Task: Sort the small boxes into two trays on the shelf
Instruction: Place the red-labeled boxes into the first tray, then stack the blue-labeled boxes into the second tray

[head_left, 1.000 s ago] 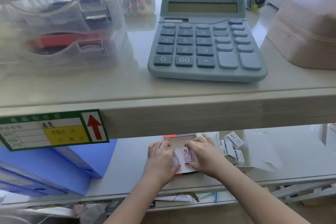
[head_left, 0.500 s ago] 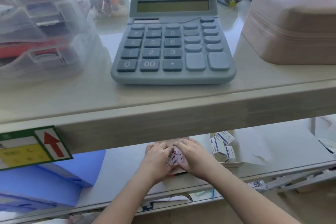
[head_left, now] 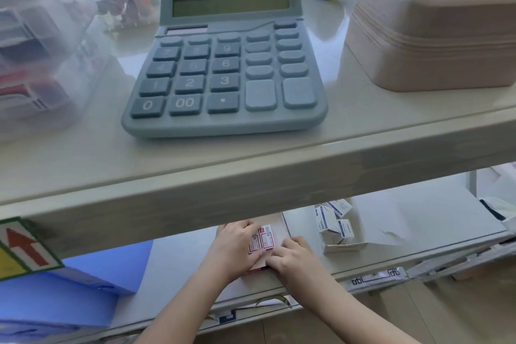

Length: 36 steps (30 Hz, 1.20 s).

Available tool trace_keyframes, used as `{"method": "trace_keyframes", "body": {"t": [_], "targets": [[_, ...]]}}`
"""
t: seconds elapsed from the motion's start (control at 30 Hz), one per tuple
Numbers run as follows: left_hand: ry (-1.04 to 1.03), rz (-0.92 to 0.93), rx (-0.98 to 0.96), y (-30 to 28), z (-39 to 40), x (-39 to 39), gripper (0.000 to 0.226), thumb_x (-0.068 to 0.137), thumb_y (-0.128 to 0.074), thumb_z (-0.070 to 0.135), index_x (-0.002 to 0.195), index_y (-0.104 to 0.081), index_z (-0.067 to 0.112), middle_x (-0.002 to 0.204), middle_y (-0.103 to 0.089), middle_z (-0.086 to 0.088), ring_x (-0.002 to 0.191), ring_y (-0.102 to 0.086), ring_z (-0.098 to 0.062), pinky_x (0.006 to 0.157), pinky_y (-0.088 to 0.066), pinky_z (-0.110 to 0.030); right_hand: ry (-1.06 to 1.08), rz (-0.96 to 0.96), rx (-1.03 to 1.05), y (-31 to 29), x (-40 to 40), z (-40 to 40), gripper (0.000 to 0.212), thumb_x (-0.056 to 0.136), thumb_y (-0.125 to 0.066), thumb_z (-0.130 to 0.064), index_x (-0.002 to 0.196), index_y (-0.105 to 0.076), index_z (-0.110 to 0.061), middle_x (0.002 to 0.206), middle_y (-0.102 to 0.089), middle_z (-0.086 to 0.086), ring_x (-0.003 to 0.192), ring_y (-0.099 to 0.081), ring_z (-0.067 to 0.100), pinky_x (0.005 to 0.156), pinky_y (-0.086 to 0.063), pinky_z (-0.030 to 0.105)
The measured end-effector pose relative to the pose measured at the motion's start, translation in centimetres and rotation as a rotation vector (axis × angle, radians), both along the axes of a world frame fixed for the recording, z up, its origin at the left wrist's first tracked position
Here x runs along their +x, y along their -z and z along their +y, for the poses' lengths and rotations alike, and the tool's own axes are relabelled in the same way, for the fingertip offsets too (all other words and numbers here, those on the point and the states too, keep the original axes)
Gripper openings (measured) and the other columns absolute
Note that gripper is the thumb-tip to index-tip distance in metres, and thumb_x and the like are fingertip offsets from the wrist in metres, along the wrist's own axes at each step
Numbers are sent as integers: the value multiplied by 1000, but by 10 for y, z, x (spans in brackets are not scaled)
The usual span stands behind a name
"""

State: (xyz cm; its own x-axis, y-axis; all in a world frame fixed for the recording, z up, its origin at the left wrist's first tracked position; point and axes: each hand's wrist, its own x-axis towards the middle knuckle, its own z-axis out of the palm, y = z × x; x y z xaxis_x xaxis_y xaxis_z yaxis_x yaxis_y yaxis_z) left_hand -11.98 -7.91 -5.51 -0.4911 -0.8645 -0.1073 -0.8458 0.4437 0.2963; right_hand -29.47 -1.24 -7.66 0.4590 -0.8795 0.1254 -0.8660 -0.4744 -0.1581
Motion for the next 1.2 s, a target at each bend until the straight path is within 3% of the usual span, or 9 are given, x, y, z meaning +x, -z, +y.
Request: {"method": "trace_keyframes", "body": {"t": [0.33, 0.47, 0.6, 0.7, 0.8, 0.87, 0.97, 1.1, 1.2], "targets": [[11, -11, -19, -2, -2, 22, 56, 80, -51, 61, 126, -57, 29, 120, -57, 10, 115, -52, -16, 100, -34, -33, -61, 40, 50, -12, 20, 1, 30, 59, -69, -9, 85, -59, -22, 79, -60, -6, 74, -56, 20, 90, -31, 33], [7, -1, -8, -6, 0, 18, 70, 74, -43, 64, 134, -49, 30, 127, -54, 11, 121, -49, -16, 102, -33, -33, -40, -239, 24, -32, 0, 11, 28, 87, -56, -28, 114, -54, -21, 113, -59, 0, 102, -50, 20, 104, -33, 37], [-89, 154, -13, -25, 6, -4, 59, 79, -46, 62, 127, -51, 27, 119, -60, 7, 116, -52, -20, 98, -38, -35, 238, -469, -169, -67, -69, 8, 23, 88, -61, -17, 111, -60, -17, 107, -62, -1, 102, -53, 17, 95, -39, 31], [-38, 287, -25, -46, 10, -45, 58, 82, -53, 54, 134, -46, 28, 131, -56, 7, 125, -46, -17, 106, -37, -38, 493, -429, -107, -83, -126, -13, 30, 77, -69, -4, 106, -62, -11, 97, -63, -3, 93, -54, 24, 88, -45, 37], [79, 284, 1, -58, 9, -90, 68, 84, -58, 53, 143, -35, 28, 138, -50, 6, 128, -43, -15, 109, -34, -35, 473, -359, 167, -99, -152, -33, 26, 79, -66, -4, 104, -62, 1, 86, -44, -12, 94, -49, 27, 80, -37, 28], [136, 231, 4, -58, 5, -111, 73, 83, -61, 52, 145, -32, 28, 142, -47, 6, 130, -40, -14, 111, -30, -32, 417, -265, 301, -106, -156, -45, 33, 84, -63, -11, 116, -59, -5, 92, -53, -5, 94, -46, 23, 76, -30, 22], [165, 167, 32, -54, 0, -125, 75, 81, -66, 51, 145, -34, 28, 143, -45, 8, 132, -37, -13, 111, -28, -30, 344, -137, 432, -114, -154, -58, 42, 88, -63, -16, 129, -53, -16, 122, -61, 4, 90, -38, 15, 74, -29, 19], [157, 181, -12, -49, -3, -126, 59, 79, -70, 45, 132, -50, 29, 126, -57, 9, 119, -48, -12, 97, -32, -22, 249, -67, 359, -107, -156, -62, 43, 85, -65, -16, 127, -57, -21, 127, -61, 0, 109, -52, 23, 76, -29, 19], [155, 197, -16, -47, -2, -128, 55, 79, -70, 45, 129, -52, 30, 121, -58, 11, 113, -48, -9, 96, -32, -20, 173, -17, 334, -93, -160, -62, 51, 80, -67, -14, 128, -56, -26, 127, -61, -4, 112, -52, 25, 90, -40, 30]]}}
